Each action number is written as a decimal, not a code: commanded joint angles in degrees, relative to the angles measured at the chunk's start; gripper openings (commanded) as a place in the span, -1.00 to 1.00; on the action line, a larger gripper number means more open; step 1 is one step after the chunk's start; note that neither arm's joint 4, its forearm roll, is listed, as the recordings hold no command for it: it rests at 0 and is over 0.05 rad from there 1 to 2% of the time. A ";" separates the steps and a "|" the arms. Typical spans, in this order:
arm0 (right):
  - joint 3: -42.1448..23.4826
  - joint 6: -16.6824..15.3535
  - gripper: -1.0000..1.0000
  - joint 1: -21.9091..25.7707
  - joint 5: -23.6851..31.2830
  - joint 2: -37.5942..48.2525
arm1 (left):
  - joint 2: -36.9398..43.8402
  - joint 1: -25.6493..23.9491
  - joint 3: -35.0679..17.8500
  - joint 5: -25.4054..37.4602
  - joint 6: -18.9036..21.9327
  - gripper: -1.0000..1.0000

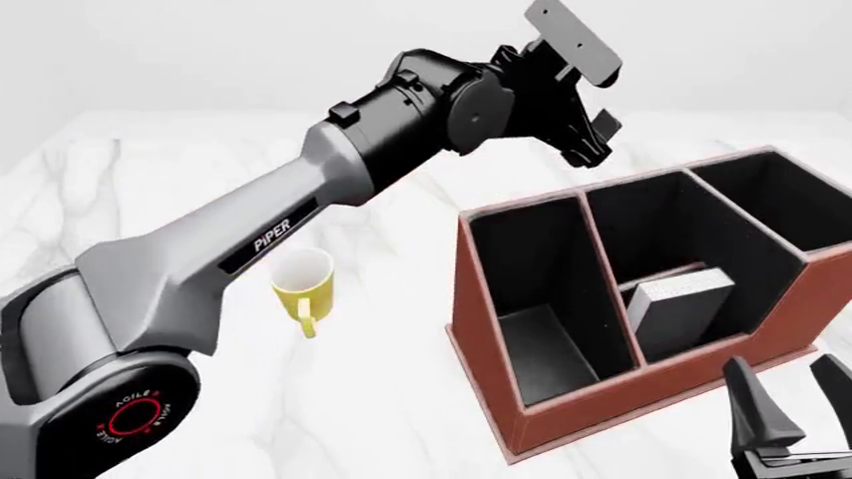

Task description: Pick up the book and place it in the back compartment of the caddy.

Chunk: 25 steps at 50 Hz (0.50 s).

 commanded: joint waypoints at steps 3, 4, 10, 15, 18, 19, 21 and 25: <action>0.02 -0.83 1.00 -0.76 0.44 -0.59 | -5.70 4.03 5.11 -0.99 1.45 1.00; -0.02 -0.70 1.00 -0.91 0.61 -0.57 | -6.34 4.05 6.36 -1.65 1.48 1.00; -0.02 -1.37 1.00 -1.18 0.59 -0.26 | -9.07 4.82 10.74 -4.85 0.24 1.00; 0.02 -0.10 1.00 0.34 -7.41 11.32 | -10.52 4.80 13.14 -6.23 -0.01 1.00; 0.02 -0.18 1.00 1.44 -14.81 20.60 | -11.22 5.20 14.16 -7.15 -0.28 1.00; -0.30 -0.31 1.00 1.87 -15.93 21.90 | -11.60 5.42 14.68 -7.76 -0.68 1.00; -3.44 0.81 1.00 4.02 -14.05 24.79 | -12.03 5.54 15.82 -8.69 -0.79 1.00; -15.11 -1.43 1.00 6.39 -1.79 20.83 | -11.15 8.57 15.69 -11.47 -0.09 1.00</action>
